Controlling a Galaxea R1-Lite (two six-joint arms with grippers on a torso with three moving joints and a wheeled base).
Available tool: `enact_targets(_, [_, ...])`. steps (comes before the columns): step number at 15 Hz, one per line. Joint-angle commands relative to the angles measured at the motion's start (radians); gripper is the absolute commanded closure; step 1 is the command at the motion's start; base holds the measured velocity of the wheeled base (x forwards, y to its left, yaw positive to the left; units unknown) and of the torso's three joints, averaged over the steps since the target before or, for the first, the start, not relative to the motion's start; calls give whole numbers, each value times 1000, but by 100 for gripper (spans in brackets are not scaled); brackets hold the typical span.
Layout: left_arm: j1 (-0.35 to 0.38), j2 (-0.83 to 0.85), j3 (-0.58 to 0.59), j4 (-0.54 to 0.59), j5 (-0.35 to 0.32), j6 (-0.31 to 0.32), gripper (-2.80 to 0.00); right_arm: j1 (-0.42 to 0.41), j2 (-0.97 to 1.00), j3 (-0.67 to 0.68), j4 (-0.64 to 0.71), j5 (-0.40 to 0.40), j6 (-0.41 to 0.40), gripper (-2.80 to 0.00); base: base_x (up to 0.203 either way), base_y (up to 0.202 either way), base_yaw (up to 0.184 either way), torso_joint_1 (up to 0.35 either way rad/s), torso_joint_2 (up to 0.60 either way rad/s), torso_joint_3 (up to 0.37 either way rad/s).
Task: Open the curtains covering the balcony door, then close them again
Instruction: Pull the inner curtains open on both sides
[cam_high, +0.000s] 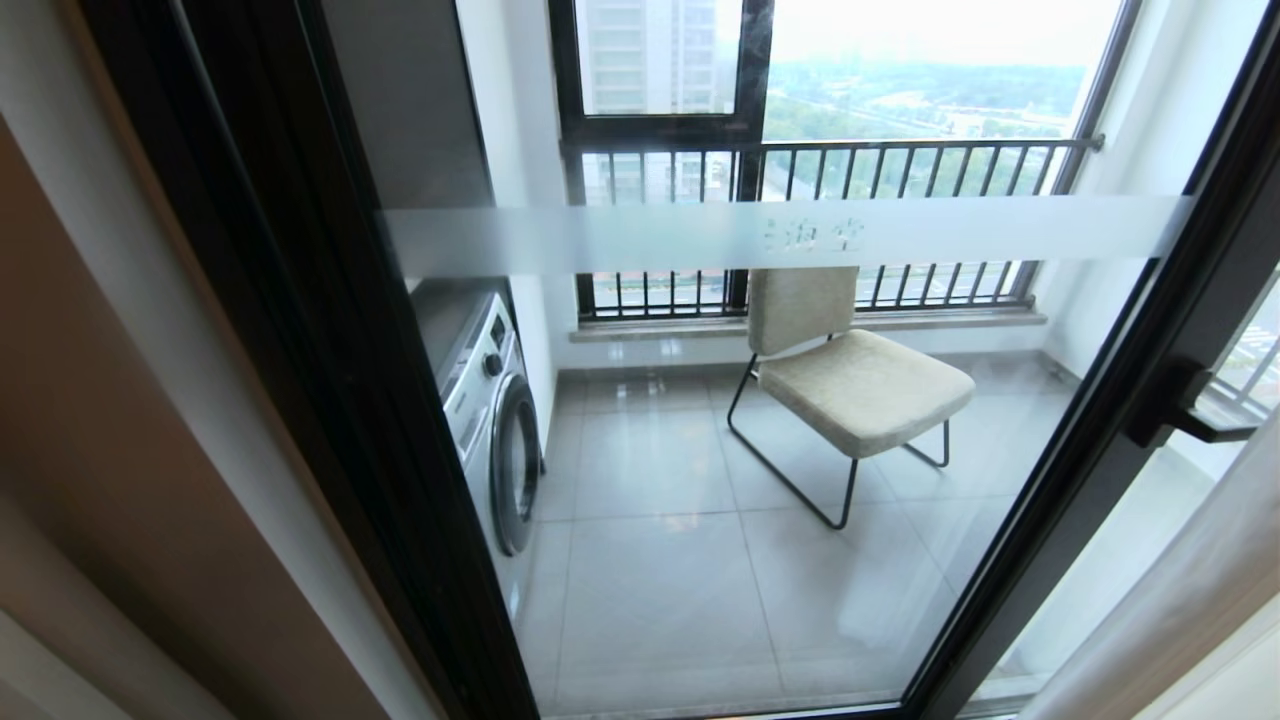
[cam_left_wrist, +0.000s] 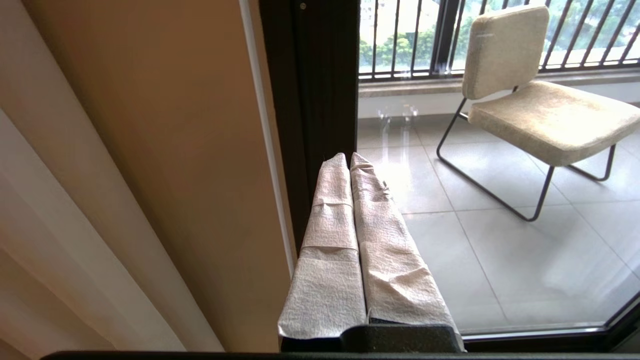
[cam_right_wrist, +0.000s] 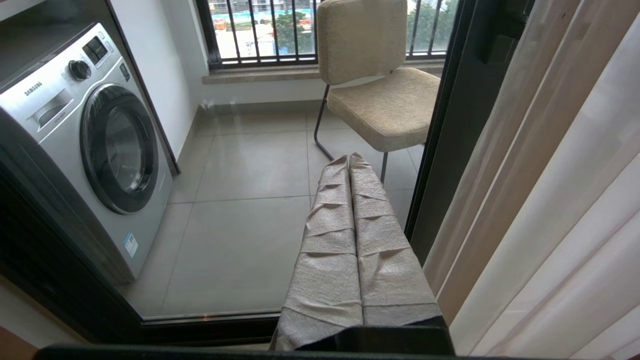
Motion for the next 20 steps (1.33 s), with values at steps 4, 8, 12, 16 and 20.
enact_targets(4, [0, -2, 0, -1, 0, 1, 0, 0, 0, 0, -1, -1, 0, 0, 0, -183, 1, 1, 1, 4])
enact_targets(8, [0, -2, 0, -1, -1, 2, 0, -1, 0, 0, -1, -1, 0, 0, 0, -192, 1, 3, 1, 0])
enact_targets(12, [1, -2, 0, -1, -1, 2, 0, -1, 0, 0, -1, 0, -1, 0, 0, -191, 1, -1, 2, 3])
enact_targets(16, [0, -2, 0, -1, -1, 4, 0, -1, 0, 0, -1, -1, 0, 0, 0, -190, 1, 3, 3, -1])
enact_targets(20, [0, -2, 0, -1, 1, 2, 0, 0, 0, 0, -1, 0, 0, 0, 0, -190, 1, 3, 3, 4])
